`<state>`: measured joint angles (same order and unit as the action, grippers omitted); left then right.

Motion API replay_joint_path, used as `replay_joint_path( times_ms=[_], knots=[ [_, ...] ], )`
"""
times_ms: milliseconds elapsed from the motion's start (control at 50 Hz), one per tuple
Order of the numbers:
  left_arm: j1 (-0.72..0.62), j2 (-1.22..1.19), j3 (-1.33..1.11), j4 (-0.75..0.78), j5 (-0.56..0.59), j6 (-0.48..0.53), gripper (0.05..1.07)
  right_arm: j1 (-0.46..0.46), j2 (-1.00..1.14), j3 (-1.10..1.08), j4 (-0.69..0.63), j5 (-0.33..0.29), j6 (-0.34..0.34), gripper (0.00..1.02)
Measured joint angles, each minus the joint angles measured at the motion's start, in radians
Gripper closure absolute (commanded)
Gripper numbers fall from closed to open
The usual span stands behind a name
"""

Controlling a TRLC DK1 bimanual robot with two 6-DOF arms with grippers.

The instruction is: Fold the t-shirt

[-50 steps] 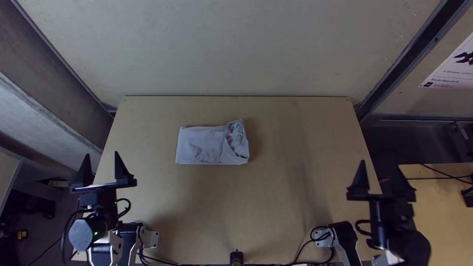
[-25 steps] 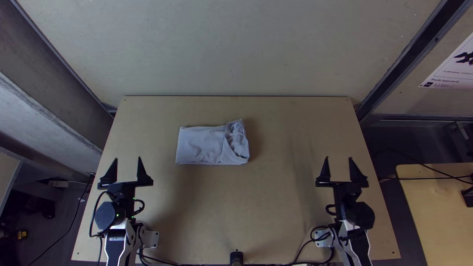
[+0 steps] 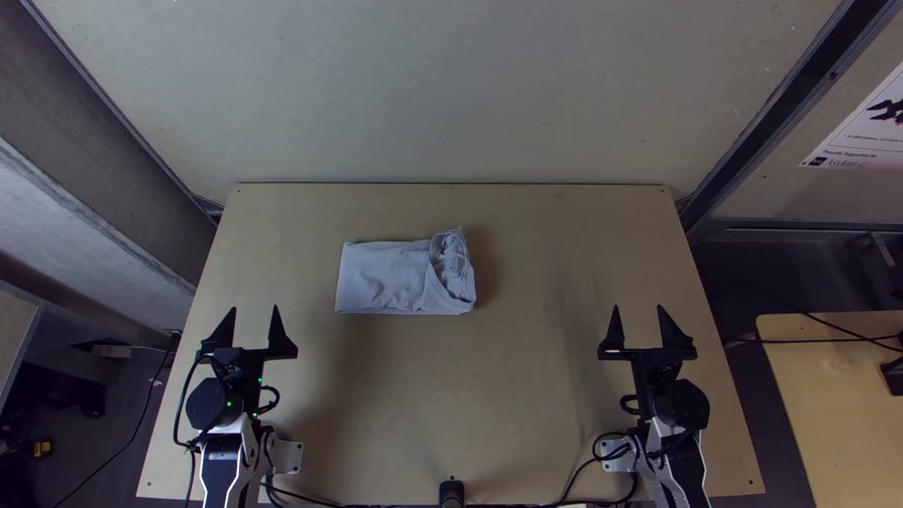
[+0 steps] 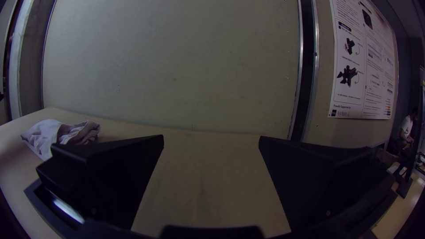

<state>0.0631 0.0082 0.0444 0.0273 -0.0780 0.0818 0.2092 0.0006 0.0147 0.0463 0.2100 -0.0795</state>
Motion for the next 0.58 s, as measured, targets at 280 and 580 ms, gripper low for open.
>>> replay_joint_path(
  times_ms=[280,580],
  knots=[
    [0.000,0.000,0.000,0.000,0.003,0.000,0.10,0.000,0.000,0.000,0.000,0.000,0.000,0.04],
    [0.000,0.000,0.000,0.000,0.006,-0.003,0.10,0.000,0.000,0.000,0.000,0.000,0.000,0.04]
  ],
)
